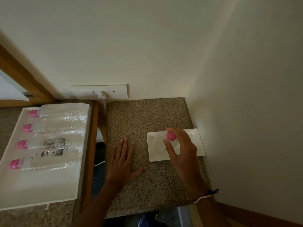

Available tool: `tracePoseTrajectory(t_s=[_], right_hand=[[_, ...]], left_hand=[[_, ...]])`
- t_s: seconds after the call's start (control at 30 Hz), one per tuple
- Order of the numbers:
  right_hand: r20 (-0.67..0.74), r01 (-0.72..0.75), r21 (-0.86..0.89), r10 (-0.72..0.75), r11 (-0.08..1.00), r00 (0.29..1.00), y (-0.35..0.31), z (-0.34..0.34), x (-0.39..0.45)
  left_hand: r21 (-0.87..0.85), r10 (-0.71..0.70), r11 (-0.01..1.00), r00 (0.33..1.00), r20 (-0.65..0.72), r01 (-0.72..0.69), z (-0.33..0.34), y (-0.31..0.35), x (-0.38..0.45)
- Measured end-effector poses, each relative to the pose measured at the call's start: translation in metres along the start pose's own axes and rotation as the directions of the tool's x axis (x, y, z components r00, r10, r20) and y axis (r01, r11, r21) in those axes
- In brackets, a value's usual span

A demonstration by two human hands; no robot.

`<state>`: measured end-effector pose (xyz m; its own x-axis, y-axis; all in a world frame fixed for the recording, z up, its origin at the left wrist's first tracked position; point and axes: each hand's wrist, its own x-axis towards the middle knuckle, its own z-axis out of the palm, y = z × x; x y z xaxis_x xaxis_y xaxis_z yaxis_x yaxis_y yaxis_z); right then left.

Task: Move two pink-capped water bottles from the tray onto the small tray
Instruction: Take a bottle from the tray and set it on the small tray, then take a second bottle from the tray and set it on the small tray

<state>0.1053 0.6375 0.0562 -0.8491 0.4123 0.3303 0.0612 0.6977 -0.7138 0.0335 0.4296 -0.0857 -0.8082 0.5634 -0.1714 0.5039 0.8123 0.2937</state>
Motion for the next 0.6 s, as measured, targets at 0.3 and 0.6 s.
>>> tracePoseTrajectory(t_s=[0.3, 0.6], right_hand=[[0.010, -0.011, -0.090, 0.012, 0.996, 1.000, -0.039, -0.006, 0.007], [0.089, 0.074, -0.156, -0.061, 0.985, 0.994, -0.112, 0.047, -0.005]], left_hand=[[-0.038, 0.064, 0.997, 0.998, -0.028, -0.065, -0.051, -0.004, -0.016], [-0.088, 0.102, 0.989, 0.978, -0.183, -0.120, -0.121, -0.084, -0.079]])
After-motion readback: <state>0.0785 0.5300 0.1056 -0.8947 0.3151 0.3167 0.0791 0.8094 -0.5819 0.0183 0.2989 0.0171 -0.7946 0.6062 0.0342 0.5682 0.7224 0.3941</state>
